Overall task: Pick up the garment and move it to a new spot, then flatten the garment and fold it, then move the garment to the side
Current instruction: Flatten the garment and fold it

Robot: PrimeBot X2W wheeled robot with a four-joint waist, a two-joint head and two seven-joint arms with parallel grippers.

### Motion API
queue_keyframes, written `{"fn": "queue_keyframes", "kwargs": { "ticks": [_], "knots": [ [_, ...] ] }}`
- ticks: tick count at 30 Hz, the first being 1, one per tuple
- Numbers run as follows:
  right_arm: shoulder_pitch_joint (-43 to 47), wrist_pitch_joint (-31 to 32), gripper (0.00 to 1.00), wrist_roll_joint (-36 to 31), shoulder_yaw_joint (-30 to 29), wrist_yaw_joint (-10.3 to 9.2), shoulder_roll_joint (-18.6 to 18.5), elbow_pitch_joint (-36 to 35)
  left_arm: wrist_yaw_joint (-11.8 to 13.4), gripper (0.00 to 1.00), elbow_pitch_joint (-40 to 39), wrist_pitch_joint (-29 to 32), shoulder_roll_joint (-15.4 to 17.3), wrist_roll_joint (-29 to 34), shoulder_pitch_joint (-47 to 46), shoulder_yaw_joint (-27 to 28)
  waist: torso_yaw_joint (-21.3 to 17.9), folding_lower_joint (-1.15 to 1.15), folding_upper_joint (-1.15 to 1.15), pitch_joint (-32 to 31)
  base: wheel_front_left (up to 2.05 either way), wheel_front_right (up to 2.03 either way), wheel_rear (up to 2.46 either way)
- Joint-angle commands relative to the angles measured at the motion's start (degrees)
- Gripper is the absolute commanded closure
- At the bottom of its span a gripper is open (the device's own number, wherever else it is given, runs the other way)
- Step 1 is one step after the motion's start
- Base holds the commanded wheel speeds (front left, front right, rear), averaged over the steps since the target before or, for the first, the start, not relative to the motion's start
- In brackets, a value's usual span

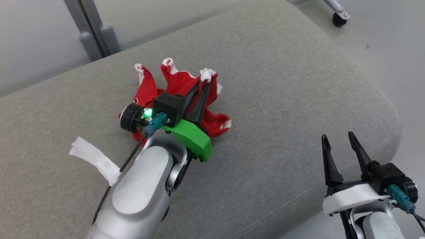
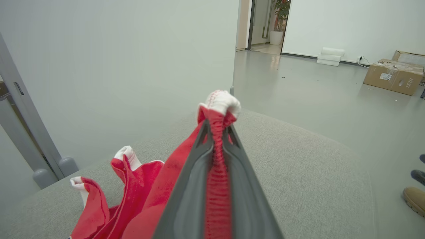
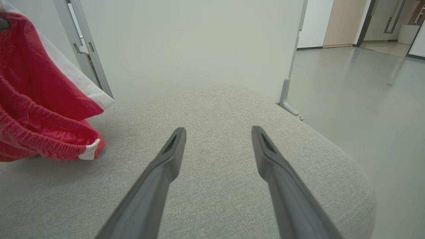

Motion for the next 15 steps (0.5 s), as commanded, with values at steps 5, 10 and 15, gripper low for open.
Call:
{"fn": "queue_keyframes", "kwargs": {
  "ticks": [5, 10, 15],
  "knots": [
    [-0.5, -0.2, 0.0, -0.5, 0.4, -0.08, -0.1, 0.3, 2.0, 1.0, -14.9, 1.0, 0.0, -8.5, -0.9, -2.7, 4.1, 0.0, 0.0, -2.6, 0.0, 0.0, 0.0],
    [-0.9, -0.2, 0.0, -0.6, 1.3, -0.08, -0.1, 0.8, 6.4, 1.0, -25.3, 0.3, 0.0, -15.7, -3.1, -6.3, 5.1, 0.0, 0.0, -4.0, 0.0, 0.0, 0.0],
    [-1.5, -0.2, 0.0, -0.8, 2.0, -0.08, -0.1, 1.2, 9.5, 1.0, -26.2, -0.7, 0.0, -18.3, -6.8, -8.6, 4.3, 0.0, 0.0, -5.1, 0.0, 0.0, 0.0]
  ]
}}
